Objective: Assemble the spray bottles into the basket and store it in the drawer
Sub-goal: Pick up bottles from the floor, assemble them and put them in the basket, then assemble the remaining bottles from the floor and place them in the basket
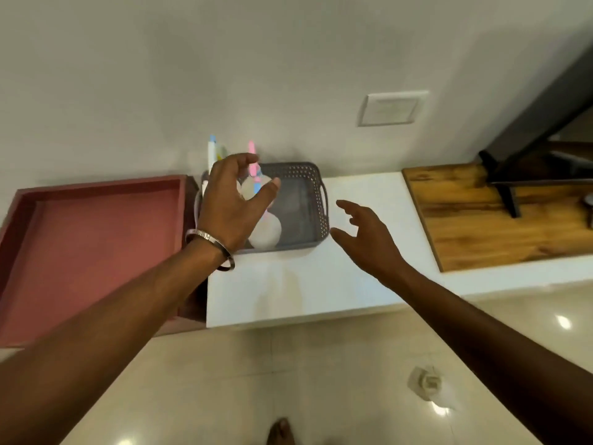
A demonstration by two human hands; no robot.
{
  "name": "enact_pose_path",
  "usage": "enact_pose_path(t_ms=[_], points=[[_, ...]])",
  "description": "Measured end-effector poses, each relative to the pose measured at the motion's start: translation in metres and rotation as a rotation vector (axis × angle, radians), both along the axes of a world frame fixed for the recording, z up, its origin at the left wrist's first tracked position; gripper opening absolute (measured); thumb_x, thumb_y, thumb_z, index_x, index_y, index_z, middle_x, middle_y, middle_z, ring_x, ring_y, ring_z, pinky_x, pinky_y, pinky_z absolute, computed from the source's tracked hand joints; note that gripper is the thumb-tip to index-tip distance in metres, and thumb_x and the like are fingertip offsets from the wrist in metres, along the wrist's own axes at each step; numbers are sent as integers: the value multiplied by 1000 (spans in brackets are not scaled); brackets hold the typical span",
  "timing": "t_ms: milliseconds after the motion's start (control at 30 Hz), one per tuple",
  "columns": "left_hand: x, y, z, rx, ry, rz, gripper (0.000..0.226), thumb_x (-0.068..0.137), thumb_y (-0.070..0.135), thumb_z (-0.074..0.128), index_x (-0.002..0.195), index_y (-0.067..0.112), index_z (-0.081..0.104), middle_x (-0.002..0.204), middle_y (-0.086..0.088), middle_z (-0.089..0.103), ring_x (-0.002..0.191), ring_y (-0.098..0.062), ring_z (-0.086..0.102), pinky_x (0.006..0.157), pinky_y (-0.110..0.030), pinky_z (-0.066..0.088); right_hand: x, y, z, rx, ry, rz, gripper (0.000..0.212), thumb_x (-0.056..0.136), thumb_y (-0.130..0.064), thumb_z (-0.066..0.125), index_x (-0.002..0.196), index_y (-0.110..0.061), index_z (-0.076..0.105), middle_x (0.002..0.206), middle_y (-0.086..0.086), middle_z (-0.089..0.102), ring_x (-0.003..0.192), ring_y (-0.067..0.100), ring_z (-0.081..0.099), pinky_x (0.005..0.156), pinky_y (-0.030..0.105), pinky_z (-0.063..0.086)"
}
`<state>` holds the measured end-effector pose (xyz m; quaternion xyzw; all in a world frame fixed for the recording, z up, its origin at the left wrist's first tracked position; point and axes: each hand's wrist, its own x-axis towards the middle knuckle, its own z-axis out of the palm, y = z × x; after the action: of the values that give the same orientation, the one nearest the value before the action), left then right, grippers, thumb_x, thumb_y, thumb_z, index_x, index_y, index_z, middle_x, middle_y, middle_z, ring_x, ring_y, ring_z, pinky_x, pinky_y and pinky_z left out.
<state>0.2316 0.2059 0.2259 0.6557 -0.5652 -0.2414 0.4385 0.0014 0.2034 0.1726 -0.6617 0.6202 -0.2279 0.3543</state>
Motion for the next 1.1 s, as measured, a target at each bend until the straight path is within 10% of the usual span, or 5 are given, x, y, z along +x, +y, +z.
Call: enact_pose_path(t_ms=[267,533,1100], points=[[-78,124,-48,-127,-305,-144,31,86,27,65,114,17,59,111,3,53,105,-15,54,91,-32,46,-98,140,-31,40,-66,-160,57,90,-31,68,143,-30,46,142,-8,49,121,10,52,101,34,47],[-173,242,-116,88,-152,-221,25,81,37,68,104,34,57,95,13,52,88,-3,54,69,-14,37,-217,297,-82,132,-76,-435,56,87,-35,71,138,-32,50,131,-14,51,116,6,52,94,26,42],[-264,399,-317,805,-307,-677,75,79,54,67,142,28,36,150,1,32,137,-18,38,109,-35,35,-302,610,-239,444,-31,-1091,56,87,-31,71,138,-26,50,138,0,53,125,18,52,105,39,43]])
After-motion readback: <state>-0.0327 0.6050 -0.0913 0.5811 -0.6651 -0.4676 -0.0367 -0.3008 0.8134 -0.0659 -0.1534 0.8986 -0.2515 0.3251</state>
